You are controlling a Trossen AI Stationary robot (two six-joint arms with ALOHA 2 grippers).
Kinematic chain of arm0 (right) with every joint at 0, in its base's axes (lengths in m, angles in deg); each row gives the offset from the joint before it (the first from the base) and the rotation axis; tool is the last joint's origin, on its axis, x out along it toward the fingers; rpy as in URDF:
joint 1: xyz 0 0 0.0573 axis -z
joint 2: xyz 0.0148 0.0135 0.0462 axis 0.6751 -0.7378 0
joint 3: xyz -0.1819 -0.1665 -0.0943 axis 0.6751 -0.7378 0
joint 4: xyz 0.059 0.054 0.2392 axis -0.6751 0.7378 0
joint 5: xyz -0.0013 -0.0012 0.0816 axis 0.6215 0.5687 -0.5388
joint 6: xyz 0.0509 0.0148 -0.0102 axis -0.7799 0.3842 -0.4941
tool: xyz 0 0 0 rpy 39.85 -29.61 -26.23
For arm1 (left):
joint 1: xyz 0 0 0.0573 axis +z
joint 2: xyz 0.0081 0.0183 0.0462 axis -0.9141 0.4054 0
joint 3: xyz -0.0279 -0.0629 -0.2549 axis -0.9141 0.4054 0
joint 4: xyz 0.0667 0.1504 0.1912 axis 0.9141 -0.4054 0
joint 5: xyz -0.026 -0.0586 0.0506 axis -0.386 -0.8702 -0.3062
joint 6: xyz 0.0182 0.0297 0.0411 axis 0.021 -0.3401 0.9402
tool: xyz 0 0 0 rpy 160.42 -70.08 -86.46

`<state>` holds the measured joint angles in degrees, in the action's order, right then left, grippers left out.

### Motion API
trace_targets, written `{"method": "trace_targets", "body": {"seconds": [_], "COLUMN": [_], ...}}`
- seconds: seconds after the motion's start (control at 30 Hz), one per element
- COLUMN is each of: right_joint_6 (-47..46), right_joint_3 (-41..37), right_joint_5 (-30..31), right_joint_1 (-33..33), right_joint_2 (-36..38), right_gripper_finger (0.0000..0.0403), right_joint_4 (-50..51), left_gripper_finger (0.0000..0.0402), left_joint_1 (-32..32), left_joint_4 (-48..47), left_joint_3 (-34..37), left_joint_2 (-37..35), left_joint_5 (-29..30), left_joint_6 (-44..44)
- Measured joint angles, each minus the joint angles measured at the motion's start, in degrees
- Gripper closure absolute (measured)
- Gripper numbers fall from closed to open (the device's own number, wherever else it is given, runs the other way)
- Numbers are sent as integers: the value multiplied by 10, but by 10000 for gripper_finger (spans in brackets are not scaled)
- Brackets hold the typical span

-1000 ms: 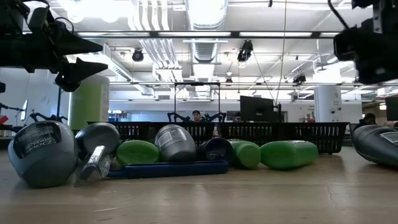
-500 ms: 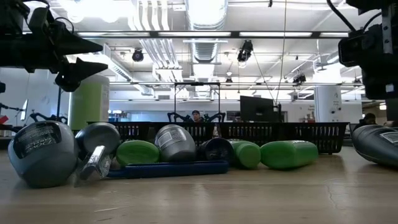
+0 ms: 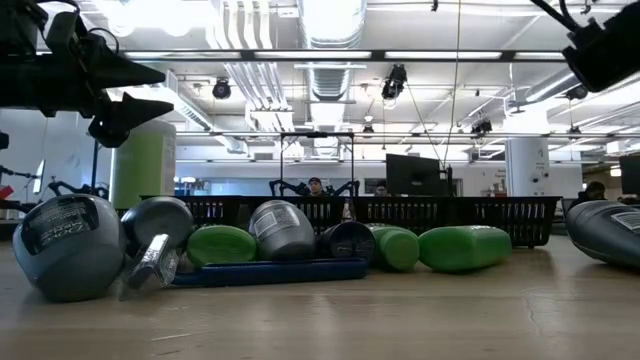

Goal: Pick & Place Travel size toiletries
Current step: Put the gray deodorant into the right black basket

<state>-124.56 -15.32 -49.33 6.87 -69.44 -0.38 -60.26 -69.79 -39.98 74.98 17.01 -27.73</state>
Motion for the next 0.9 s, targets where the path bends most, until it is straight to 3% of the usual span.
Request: {"method": "trace_targets", "body": {"seconds": [0.2, 0.3, 0.43, 0.57, 0.73, 0.9], "right_joint_6": [-105, -133, -160, -81, -75, -93], "right_joint_3": [122, 179, 240, 284, 335, 372], "right_joint_5": [61, 81, 92, 86, 85, 35], "right_joint_1": [-40, -52, -53, -47, -40, -38], "right_joint_2": [-105, -170, -258, -331, -396, -437], "right_gripper_finger": [39, 39, 39, 39, 39, 39], "right_joint_4": [242, 313, 321, 344, 336, 350], "left_gripper_finger": [129, 129, 129, 129, 129, 129], "left_joint_1": [0, 0, 0, 0, 0, 0], "left_joint_4": [0, 0, 0, 0, 0, 0], "left_joint_3": [0, 0, 0, 0, 0, 0], "left_joint_2": [0, 0, 0, 0, 0, 0], "left_joint_5": [0, 0, 0, 0, 0, 0], "left_joint_6": [0, 0, 0, 1, 1, 1]}}
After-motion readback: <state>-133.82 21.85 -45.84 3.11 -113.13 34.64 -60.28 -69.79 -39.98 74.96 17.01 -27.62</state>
